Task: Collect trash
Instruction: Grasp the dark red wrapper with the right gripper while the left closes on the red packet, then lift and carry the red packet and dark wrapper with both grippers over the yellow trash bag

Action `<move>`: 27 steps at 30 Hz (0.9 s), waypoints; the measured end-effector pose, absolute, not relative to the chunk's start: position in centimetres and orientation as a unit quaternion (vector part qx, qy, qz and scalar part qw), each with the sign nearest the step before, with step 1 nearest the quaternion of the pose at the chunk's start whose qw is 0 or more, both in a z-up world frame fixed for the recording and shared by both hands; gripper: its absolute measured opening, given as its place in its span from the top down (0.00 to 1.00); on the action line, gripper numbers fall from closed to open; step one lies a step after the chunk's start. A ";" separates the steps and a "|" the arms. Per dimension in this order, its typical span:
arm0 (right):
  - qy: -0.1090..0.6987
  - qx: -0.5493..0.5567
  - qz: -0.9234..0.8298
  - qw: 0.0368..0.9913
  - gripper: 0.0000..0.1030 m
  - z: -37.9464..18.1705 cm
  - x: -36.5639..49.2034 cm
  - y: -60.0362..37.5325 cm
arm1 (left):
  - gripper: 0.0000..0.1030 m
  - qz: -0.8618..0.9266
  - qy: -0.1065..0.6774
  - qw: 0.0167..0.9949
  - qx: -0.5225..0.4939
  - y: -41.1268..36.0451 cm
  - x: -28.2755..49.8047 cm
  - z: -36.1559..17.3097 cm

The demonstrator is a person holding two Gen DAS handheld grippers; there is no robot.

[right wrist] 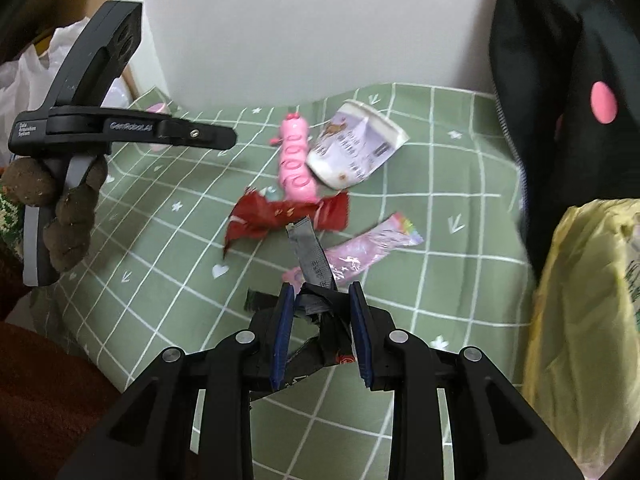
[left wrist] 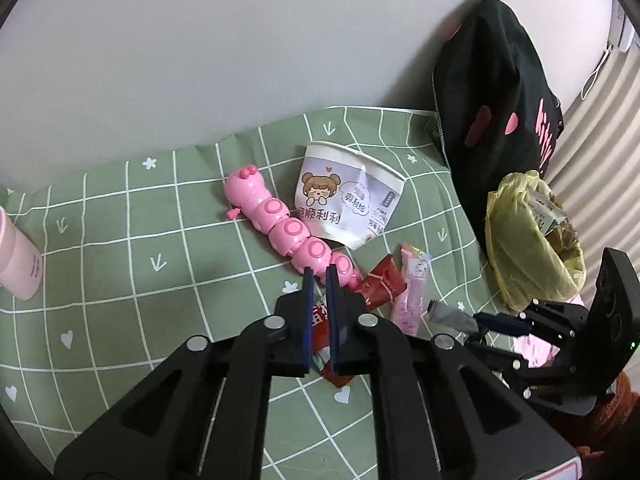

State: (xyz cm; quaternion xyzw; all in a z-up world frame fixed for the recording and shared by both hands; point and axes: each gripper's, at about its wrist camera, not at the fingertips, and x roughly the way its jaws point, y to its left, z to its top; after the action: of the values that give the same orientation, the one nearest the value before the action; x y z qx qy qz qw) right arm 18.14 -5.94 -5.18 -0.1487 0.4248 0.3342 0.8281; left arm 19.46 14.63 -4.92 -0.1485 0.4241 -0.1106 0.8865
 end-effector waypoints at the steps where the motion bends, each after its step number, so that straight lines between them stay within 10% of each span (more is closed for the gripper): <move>1: 0.425 -0.148 0.330 0.830 0.74 -5.1 18.3 -6.0 | 0.81 -0.115 0.426 0.885 -0.147 14.5 19.5 -5.1; 5: 0.427 -0.139 0.304 0.840 0.74 -5.1 18.9 -7.2 | 0.57 -0.139 0.439 0.880 -0.114 12.4 19.4 -6.4; 27: 0.379 -0.084 0.222 0.894 0.74 -0.2 20.2 -12.7 | 0.63 -0.146 0.401 0.896 -0.122 11.6 20.1 -1.4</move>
State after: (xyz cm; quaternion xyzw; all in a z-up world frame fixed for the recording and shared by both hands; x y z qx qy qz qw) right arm 20.18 -12.67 -0.15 -0.0835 0.3794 0.2215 0.8944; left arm 20.07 11.59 -1.36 -0.1218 0.4011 -0.1464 0.8960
